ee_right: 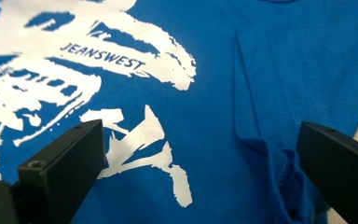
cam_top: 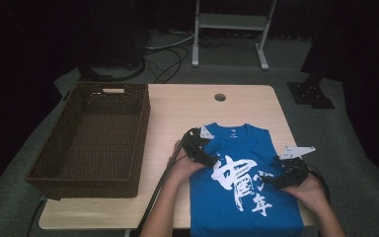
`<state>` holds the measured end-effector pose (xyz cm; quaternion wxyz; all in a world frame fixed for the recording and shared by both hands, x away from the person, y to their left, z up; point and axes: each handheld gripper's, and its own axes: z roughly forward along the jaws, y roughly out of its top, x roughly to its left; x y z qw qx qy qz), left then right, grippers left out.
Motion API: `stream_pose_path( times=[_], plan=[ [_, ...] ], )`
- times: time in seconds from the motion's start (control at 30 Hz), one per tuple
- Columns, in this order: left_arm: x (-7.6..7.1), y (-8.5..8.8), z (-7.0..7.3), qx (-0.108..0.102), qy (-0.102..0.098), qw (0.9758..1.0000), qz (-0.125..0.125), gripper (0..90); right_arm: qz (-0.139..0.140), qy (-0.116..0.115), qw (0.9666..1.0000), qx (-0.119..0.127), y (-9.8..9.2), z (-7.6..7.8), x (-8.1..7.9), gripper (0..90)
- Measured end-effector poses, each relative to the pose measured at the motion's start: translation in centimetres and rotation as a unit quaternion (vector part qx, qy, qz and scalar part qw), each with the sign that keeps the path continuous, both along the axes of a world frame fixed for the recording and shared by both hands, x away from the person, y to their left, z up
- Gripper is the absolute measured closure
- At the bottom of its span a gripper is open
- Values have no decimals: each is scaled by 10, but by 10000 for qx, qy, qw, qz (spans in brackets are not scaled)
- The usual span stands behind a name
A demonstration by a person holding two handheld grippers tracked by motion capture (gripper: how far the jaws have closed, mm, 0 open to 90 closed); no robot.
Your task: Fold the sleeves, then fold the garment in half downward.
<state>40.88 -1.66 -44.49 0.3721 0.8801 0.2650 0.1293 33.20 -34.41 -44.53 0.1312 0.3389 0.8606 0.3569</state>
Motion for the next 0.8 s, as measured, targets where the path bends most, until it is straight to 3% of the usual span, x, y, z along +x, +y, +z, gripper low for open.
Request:
stream_pose_path(
  times=[0.13, 0.53, 0.63, 0.8],
  plan=[
    [0, 0, 0, 2, -1, 10000, -3, 9, -8, 48, 9998, 181, -5, 1, 1, 18],
    [4, 0, 3, 96, -18, 9999, 48, 9, 25, -31, 10000, -19, -1, 0, 0, 17],
    [5, 2, 8, -41, -46, 10000, 77, 10, 26, -42, 10000, -63, 0, 0, 0, 17],
    [10, 5, 15, -86, -56, 9999, 81, 10, 30, -55, 9999, -84, 1, 0, 0, 17]
  ],
)
